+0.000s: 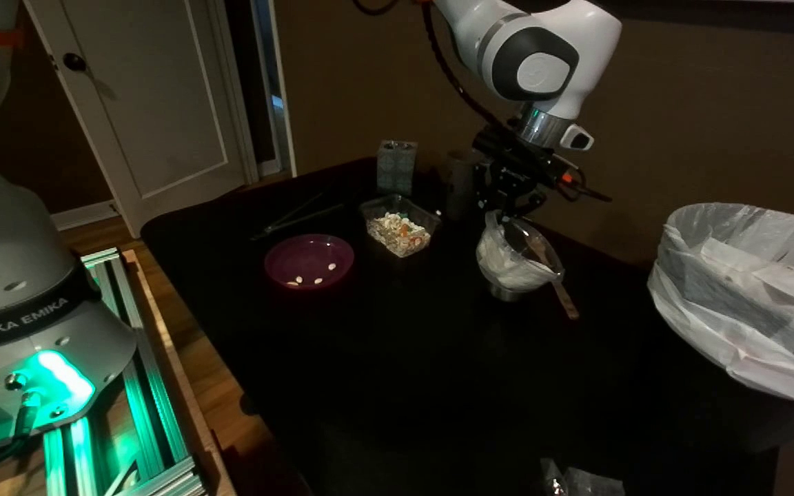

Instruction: Place the small silver bowl on the purple lid

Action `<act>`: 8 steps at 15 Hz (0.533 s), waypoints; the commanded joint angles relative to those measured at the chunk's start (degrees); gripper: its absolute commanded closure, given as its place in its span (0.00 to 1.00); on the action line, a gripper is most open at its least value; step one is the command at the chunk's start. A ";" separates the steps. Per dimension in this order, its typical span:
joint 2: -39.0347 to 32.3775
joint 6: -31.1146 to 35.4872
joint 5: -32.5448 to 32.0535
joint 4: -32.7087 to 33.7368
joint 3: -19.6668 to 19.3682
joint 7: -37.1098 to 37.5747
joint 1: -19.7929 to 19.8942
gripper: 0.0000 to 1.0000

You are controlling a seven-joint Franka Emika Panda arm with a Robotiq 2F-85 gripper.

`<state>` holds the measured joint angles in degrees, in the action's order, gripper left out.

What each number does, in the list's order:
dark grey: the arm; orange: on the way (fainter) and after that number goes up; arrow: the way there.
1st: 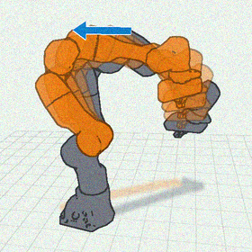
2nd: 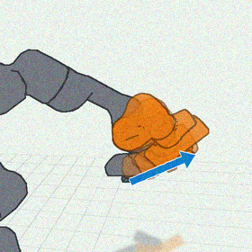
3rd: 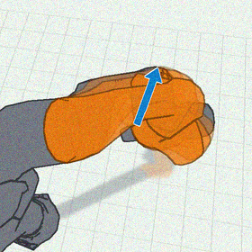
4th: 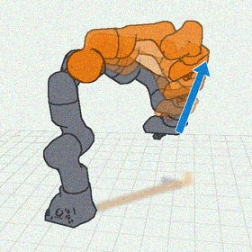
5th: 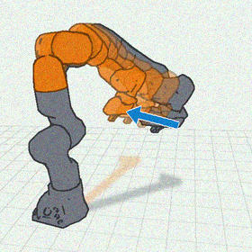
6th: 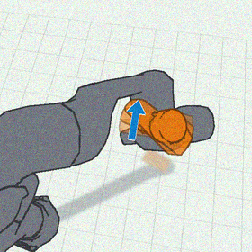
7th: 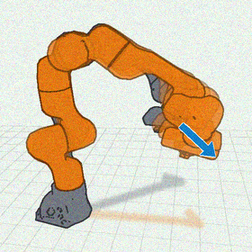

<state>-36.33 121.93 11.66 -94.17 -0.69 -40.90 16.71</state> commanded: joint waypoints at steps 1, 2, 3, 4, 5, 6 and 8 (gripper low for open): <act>-0.88 -1.97 -0.79 2.07 0.58 -0.11 0.69 0.98; -0.61 -2.03 -0.79 2.03 0.59 -0.08 0.67 1.00; -0.05 -2.09 -0.89 1.76 0.56 0.02 0.55 0.97; 0.41 -2.16 -0.81 1.62 0.67 -0.14 0.57 0.97; 1.19 -1.95 -0.96 1.24 0.66 -0.05 0.39 1.00; 1.80 -1.77 -0.98 0.97 0.69 0.07 0.25 1.00; 4.05 -1.50 -0.84 -0.42 0.98 0.01 -0.06 0.98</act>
<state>-35.45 121.88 11.61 -93.07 -0.39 -40.90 16.64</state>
